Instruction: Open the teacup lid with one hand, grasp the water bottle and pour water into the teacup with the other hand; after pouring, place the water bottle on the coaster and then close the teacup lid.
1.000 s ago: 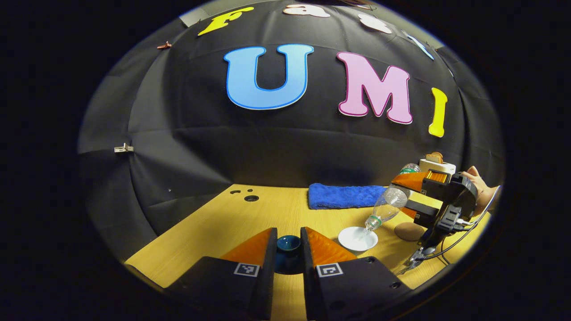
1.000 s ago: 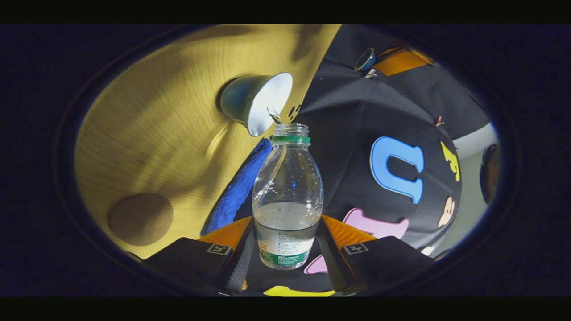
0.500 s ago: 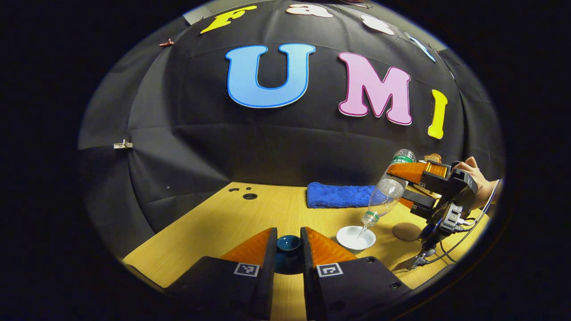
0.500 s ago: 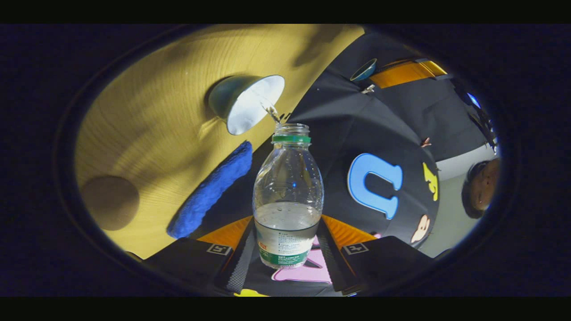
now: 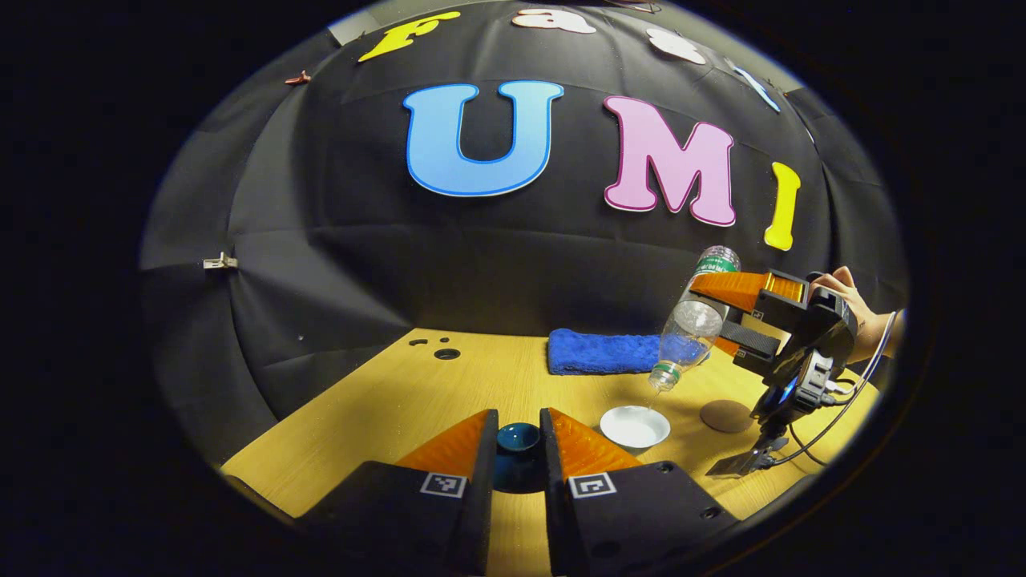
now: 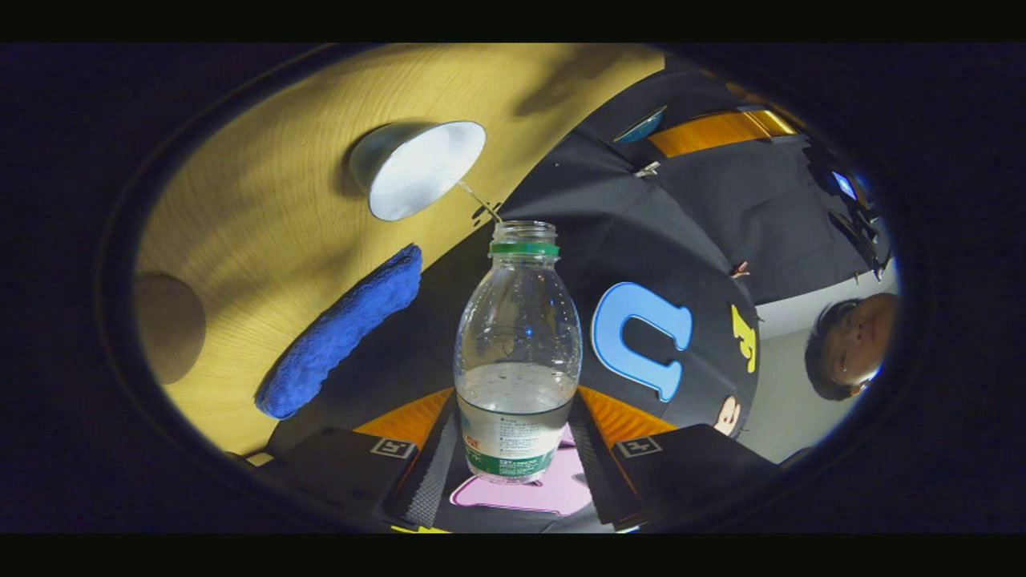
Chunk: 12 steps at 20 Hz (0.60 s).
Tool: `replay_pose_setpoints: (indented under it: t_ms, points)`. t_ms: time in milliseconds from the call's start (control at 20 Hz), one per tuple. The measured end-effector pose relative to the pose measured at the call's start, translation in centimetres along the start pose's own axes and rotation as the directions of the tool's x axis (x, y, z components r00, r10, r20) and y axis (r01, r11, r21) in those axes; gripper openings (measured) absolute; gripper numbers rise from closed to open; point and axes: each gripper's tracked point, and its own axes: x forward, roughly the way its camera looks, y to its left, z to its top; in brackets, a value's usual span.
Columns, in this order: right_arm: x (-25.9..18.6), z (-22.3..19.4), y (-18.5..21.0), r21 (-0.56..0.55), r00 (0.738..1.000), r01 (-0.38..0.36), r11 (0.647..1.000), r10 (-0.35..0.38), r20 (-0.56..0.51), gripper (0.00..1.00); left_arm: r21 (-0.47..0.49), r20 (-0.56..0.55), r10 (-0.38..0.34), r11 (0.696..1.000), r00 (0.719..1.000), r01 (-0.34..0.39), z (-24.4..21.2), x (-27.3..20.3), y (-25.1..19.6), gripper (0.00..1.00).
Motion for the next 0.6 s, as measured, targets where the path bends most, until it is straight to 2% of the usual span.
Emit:
replay_pose_setpoints:
  t_ms: [150, 250, 350, 400, 500, 600]
  points:
    - [-0.2, -0.2, 1.2, 0.155, 0.995, -0.088, 0.984, 0.094, -0.031, 0.75, 0.002, 0.0, 0.001, 1.0, 1.0, -0.001, 0.1, 0.0, -0.1, 0.32]
    - [-0.9, -0.1, 2.3, 0.33, 0.986, -0.119, 0.936, 0.149, -0.069, 0.75, 0.001, -0.002, 0.003, 1.0, 1.0, -0.003, 0.1, 0.0, 0.0, 0.32]
    - [-1.6, 0.9, 3.3, 0.5, 0.974, -0.118, 0.858, 0.197, -0.109, 0.75, 0.001, -0.004, 0.006, 1.0, 1.0, -0.006, 0.2, -0.1, 0.0, 0.29]
    - [-1.7, 1.0, 3.7, 0.572, 0.969, -0.108, 0.813, 0.216, -0.123, 0.76, 0.003, -0.004, 0.008, 1.0, 1.0, -0.008, 0.3, -0.1, 0.0, 0.32]
    - [-2.2, 1.6, 4.1, 0.694, 0.955, -0.083, 0.715, 0.255, -0.148, 0.75, 0.007, -0.003, 0.008, 1.0, 1.0, -0.008, 0.5, 0.2, -0.2, 0.32]
    - [-2.7, 2.0, 4.7, 0.802, 0.939, -0.05, 0.596, 0.302, -0.165, 0.76, 0.008, -0.002, 0.005, 1.0, 1.0, -0.005, 0.6, 0.4, -0.5, 0.32]
